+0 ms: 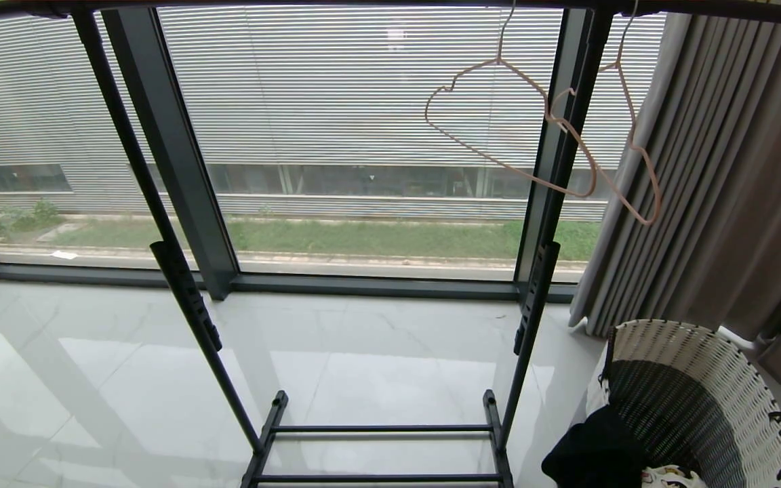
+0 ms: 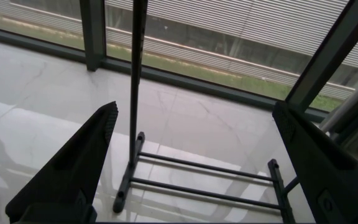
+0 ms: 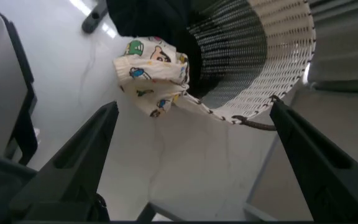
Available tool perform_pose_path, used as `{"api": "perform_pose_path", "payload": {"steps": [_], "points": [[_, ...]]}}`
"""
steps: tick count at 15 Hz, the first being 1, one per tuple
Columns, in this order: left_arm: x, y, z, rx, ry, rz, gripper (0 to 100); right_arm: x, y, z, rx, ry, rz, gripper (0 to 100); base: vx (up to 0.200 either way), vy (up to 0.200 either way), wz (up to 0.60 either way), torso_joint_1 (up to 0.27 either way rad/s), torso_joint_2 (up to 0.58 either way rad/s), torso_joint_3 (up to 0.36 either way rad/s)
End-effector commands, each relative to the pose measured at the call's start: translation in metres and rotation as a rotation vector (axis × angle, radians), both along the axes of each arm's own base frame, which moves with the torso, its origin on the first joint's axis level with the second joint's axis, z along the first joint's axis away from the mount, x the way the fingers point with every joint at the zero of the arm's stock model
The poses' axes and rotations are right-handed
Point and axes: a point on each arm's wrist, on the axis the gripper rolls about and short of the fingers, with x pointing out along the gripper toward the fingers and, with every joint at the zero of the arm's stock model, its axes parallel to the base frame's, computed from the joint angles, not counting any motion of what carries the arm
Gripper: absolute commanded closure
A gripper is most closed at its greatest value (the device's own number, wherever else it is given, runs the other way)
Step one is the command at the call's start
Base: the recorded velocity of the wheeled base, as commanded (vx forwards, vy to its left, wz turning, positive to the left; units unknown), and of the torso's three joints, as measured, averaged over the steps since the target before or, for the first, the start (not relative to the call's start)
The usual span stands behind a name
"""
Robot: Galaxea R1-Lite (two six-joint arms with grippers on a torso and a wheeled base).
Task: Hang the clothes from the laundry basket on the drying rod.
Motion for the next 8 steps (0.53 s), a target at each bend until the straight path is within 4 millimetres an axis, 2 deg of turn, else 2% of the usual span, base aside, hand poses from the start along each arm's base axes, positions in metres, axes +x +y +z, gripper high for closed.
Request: {"api": "perform_pose_path", "payload": {"steps": [1, 5, 8], "points": [[0.000, 0.000, 0.000, -0.001, 0.000, 0.001, 0, 0.049, 0.005, -0.038, -0.138, 0.316, 0.083, 0, 0.000, 0.000, 0.00, 0.000, 0.00, 0.000], [0.000, 0.000, 0.000, 0.000, 0.000, 0.001, 0, 0.078, 0.026, -0.088, -0.163, 0.364, 0.201, 0, 0.000, 0.000, 0.00, 0.000, 0.00, 0.000], [0.000, 0.000, 0.000, 0.000, 0.000, 0.001, 0, 0.090, 0.035, -0.105, -0.197, 0.362, 0.222, 0, 0.000, 0.000, 0.00, 0.000, 0.00, 0.000]]}}
